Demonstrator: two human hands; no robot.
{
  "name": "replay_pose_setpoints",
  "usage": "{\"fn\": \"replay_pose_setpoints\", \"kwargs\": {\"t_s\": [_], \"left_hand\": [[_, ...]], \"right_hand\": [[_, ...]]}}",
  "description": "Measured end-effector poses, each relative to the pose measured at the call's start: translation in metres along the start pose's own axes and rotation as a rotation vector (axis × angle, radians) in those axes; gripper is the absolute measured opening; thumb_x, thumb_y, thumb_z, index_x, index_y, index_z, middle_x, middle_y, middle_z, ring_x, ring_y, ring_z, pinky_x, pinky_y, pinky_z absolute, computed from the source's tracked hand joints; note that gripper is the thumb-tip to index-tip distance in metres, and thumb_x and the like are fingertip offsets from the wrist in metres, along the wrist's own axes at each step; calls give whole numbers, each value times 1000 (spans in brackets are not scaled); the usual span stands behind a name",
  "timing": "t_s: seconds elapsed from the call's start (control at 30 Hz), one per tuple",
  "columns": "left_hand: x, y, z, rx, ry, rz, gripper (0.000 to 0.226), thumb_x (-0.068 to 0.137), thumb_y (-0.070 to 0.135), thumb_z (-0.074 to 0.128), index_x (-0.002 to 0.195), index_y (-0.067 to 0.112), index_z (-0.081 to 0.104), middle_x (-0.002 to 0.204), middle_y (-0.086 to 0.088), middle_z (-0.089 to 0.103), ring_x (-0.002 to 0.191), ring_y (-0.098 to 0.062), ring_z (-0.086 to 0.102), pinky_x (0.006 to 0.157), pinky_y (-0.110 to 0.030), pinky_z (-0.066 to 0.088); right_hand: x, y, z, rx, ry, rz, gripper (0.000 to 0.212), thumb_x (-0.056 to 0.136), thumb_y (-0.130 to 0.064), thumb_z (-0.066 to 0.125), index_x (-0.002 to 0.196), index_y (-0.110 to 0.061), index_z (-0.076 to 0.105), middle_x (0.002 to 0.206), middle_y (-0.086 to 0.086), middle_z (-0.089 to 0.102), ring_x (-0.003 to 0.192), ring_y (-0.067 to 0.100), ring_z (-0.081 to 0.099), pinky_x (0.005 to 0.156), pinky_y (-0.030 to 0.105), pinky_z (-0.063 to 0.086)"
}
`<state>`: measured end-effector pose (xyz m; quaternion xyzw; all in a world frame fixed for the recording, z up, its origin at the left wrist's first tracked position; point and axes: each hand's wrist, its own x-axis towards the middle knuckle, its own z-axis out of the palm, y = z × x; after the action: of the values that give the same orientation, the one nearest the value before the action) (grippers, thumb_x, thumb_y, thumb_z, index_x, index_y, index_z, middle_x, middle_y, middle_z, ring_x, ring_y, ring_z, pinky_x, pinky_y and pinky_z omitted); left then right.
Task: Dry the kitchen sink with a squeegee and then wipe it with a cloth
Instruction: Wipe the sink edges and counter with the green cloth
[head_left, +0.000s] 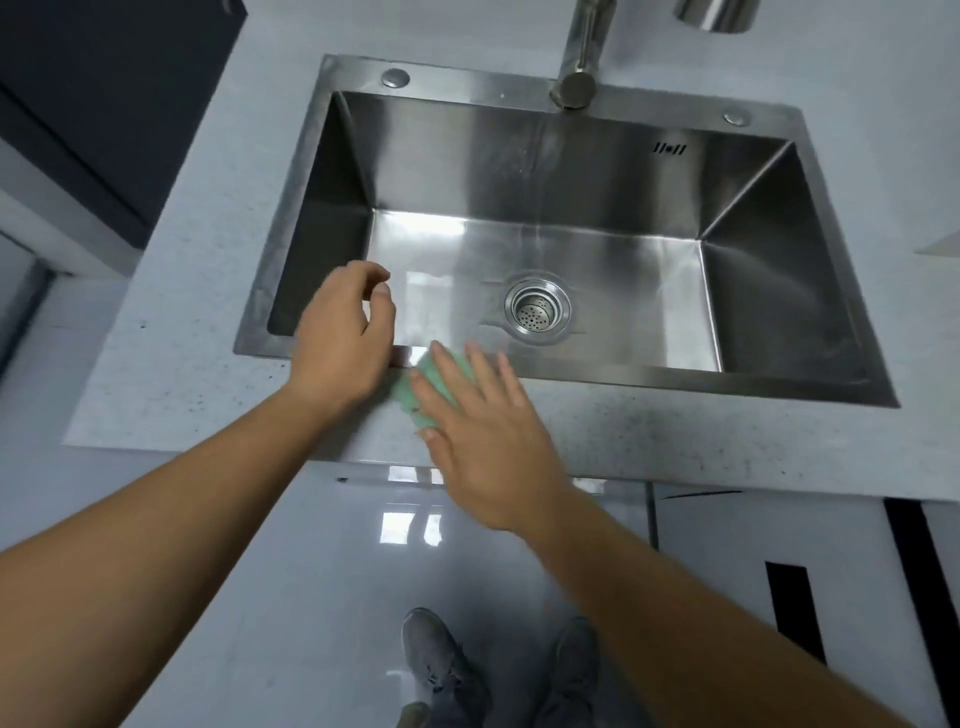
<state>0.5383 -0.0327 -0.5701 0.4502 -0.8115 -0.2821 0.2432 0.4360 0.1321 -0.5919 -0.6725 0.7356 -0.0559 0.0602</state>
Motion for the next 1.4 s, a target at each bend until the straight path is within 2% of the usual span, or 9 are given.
{"fn": "replay_pose_setpoints", "kwargs": {"t_s": [0.1, 0.2, 0.33, 0.6, 0.73, 0.9, 1.1, 1.23, 1.4], "left_hand": [[7, -29, -21, 312, -44, 91, 33, 102, 32, 36, 108, 15, 63, 108, -7, 65, 103, -25, 57, 96, -42, 38], [7, -49, -29, 402, -27, 56, 35, 102, 33, 33, 105, 16, 63, 112, -5, 61, 114, -24, 53, 115, -51, 22], [6, -54, -27, 244, 21, -2, 32, 102, 31, 31, 108, 18, 60, 122, -3, 55, 122, -19, 48, 121, -57, 8], [6, -62, -41, -158, 153, -34, 29, 101, 18, 38, 117, 10, 61, 118, 0, 56, 115, -18, 49, 111, -55, 32], [8, -58, -44, -293, 126, -135, 34, 100, 28, 38, 122, 14, 60, 118, 6, 56, 117, -15, 51, 109, -40, 38], [25, -82, -76, -388, 143, -248, 27, 99, 40, 40, 114, 28, 58, 103, 10, 70, 99, -8, 65, 89, -27, 49], [58, -152, -119, -106, 164, -201, 30, 102, 33, 38, 113, 15, 61, 116, -1, 60, 110, -14, 52, 101, -38, 42], [84, -172, -119, -257, 52, -301, 31, 103, 37, 35, 111, 16, 56, 117, -6, 58, 109, -19, 52, 100, -40, 43], [114, -178, -118, -482, 24, -378, 23, 101, 41, 34, 98, 30, 53, 105, 10, 56, 97, -5, 53, 79, -20, 38]], "right_hand": [[-11, 41, -8, -34, -43, 190, 59, 102, -44, 25, 157, -24, 25, 166, 6, 19, 152, 34, 11, 122, 53, 9], [-11, 49, -16, -66, -30, 346, 61, 100, -42, 28, 155, -15, 29, 163, 13, 26, 149, 40, 18, 119, 57, 17], [18, -12, -3, -36, -45, 21, 62, 100, -40, 27, 155, -12, 25, 164, 13, 22, 151, 36, 14, 118, 57, 20], [44, -16, -2, -45, -129, -323, 59, 101, -40, 31, 156, -20, 23, 166, 8, 17, 152, 32, 11, 119, 54, 19], [43, -14, -1, -51, -132, -423, 56, 102, -43, 25, 156, -28, 25, 167, 8, 13, 153, 33, 7, 119, 56, 18], [79, -57, 11, -17, -131, -611, 56, 102, -47, 23, 155, -30, 27, 166, 6, 17, 153, 33, 5, 121, 54, 7], [173, -99, 14, -20, -115, -468, 52, 103, -43, 25, 153, -30, 32, 164, 7, 23, 152, 36, 11, 120, 57, 12], [225, -106, 13, -52, -106, -322, 54, 104, -44, 19, 154, -29, 29, 165, 7, 19, 152, 38, 9, 120, 59, 10], [311, -84, 8, -76, -89, 51, 58, 103, -45, 15, 158, -26, 14, 167, 8, 5, 152, 38, -2, 120, 55, -3]]}}
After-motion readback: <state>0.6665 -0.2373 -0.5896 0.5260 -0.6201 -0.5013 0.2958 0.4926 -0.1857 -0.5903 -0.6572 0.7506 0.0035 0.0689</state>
